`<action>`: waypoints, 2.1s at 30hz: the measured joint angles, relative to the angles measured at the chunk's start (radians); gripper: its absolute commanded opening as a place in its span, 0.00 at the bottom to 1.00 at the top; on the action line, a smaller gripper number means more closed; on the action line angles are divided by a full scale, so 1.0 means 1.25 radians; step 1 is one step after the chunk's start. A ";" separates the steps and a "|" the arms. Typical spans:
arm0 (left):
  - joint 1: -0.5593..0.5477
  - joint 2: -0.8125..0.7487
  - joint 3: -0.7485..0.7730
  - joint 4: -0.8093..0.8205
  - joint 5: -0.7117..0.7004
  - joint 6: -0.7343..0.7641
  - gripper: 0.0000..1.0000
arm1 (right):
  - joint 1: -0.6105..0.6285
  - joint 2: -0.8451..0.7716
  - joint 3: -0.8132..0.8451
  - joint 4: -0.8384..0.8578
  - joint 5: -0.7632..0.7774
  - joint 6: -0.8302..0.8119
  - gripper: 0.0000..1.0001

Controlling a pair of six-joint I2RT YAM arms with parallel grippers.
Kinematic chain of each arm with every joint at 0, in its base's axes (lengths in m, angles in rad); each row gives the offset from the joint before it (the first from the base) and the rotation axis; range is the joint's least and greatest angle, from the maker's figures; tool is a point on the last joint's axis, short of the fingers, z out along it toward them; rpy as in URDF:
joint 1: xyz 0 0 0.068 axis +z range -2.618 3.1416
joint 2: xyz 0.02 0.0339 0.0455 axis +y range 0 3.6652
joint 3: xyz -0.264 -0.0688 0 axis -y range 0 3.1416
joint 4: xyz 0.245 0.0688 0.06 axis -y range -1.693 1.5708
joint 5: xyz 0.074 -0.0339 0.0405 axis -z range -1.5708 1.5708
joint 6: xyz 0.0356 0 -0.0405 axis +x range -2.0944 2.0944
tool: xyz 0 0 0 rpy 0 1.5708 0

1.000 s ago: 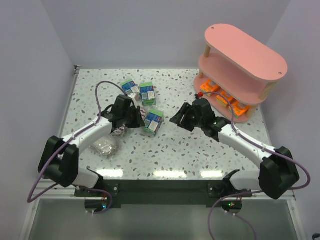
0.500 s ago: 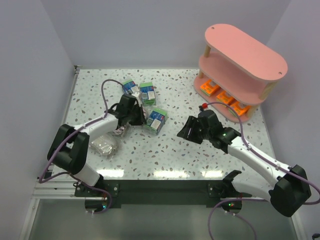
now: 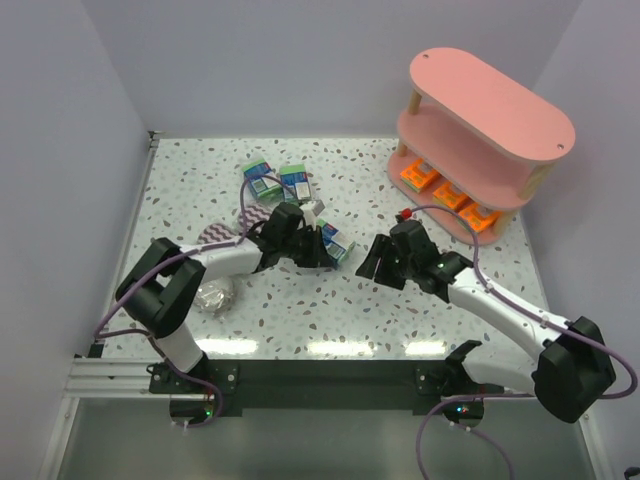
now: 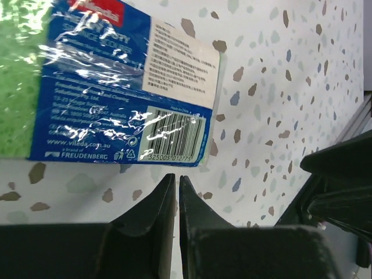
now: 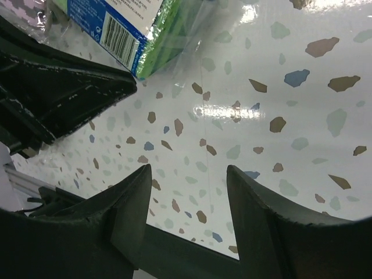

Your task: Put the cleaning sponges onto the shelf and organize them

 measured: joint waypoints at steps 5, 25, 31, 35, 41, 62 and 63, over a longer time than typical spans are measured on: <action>-0.008 0.013 -0.001 0.015 0.018 -0.028 0.12 | 0.000 0.037 0.013 0.008 0.014 0.012 0.60; 0.066 -0.436 -0.080 -0.263 -0.135 -0.052 0.46 | 0.000 0.379 0.185 0.114 0.063 0.118 0.64; 0.119 -0.473 -0.103 -0.336 -0.153 -0.048 0.45 | 0.002 0.414 0.173 0.235 0.076 0.220 0.30; 0.123 -0.487 -0.105 -0.361 -0.155 -0.037 0.42 | 0.002 0.396 0.139 0.273 0.099 0.260 0.00; 0.124 -0.489 -0.105 -0.363 -0.154 -0.030 0.40 | 0.001 0.315 0.060 0.294 0.102 0.281 0.00; 0.129 -0.473 -0.079 -0.372 -0.122 -0.016 0.31 | -0.067 -0.185 0.068 0.168 0.434 0.398 0.00; 0.129 -0.472 -0.077 -0.372 -0.119 -0.016 0.30 | -0.078 -0.185 0.074 0.166 0.449 0.402 0.00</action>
